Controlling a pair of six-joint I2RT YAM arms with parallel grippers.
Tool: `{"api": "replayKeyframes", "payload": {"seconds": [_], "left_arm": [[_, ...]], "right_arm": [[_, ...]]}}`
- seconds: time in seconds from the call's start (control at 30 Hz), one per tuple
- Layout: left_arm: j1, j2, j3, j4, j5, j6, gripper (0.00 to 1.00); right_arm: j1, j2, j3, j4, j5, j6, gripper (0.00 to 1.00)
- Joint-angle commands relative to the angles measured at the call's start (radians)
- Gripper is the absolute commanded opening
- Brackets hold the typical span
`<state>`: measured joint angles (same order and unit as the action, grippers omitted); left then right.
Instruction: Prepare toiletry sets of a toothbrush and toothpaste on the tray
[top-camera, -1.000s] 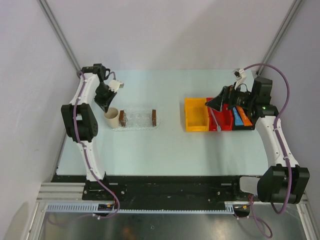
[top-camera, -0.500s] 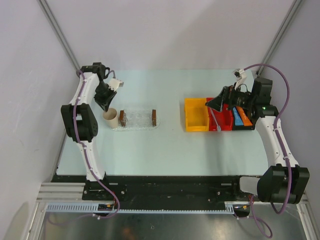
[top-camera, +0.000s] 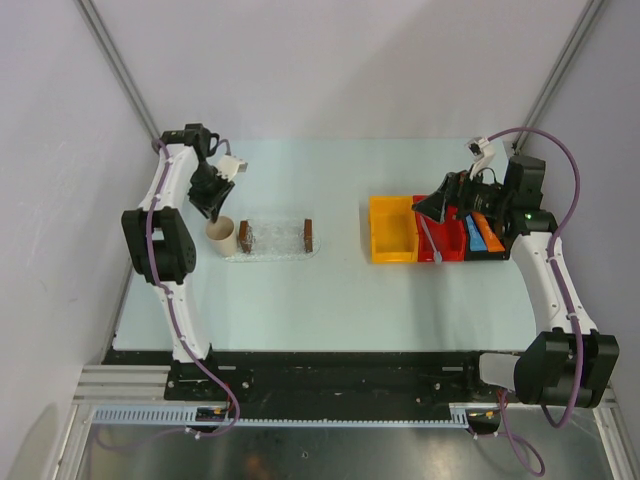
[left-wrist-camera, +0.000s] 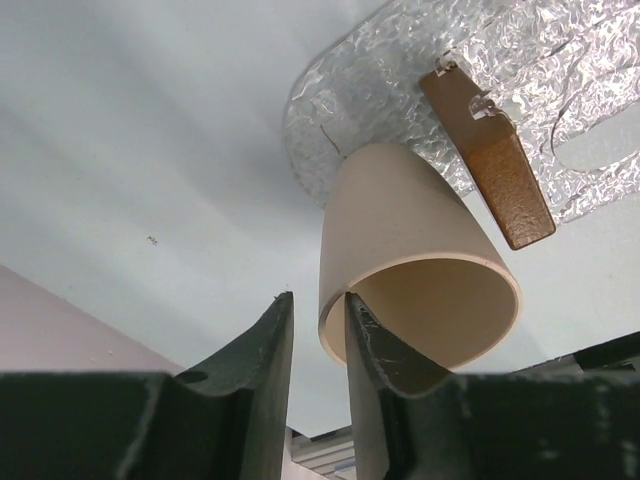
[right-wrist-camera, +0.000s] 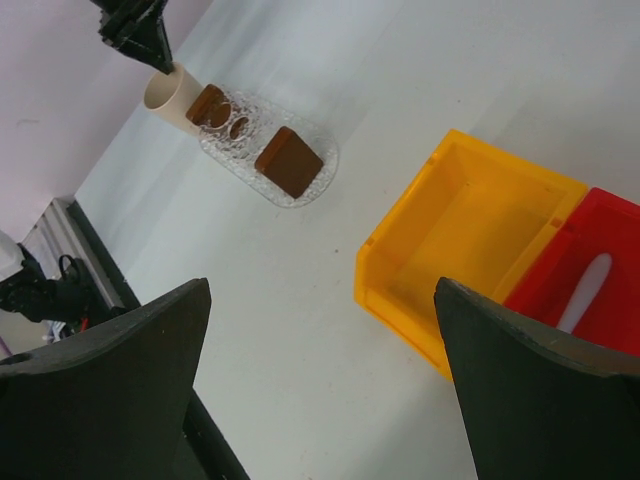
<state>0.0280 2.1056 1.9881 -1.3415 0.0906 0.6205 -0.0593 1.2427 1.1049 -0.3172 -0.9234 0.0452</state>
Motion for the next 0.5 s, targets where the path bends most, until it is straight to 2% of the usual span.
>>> {"api": "replayKeyframes", "payload": {"seconds": [0.0,0.03,0.07,0.27,0.47], "left_arm": [[-0.007,-0.056,0.066,-0.104,0.038,0.010,0.34],[-0.008,-0.059,0.072,-0.105,0.041,0.013,0.40],[-0.008,-0.068,0.077,-0.105,0.044,0.013,0.41],[-0.008,-0.104,0.118,-0.105,0.061,0.018,0.46],[-0.014,-0.170,0.129,-0.105,0.113,0.021,0.48]], "right_arm": [[-0.005,-0.028,-0.002,0.012,0.064,-0.033,1.00],[-0.004,-0.028,-0.002,0.009,0.072,-0.034,1.00],[-0.004,-0.029,-0.002,0.003,0.078,-0.042,1.00],[-0.002,-0.029,-0.002,-0.026,0.136,-0.054,0.99],[0.021,-0.016,-0.002,-0.094,0.322,-0.128,0.98]]}}
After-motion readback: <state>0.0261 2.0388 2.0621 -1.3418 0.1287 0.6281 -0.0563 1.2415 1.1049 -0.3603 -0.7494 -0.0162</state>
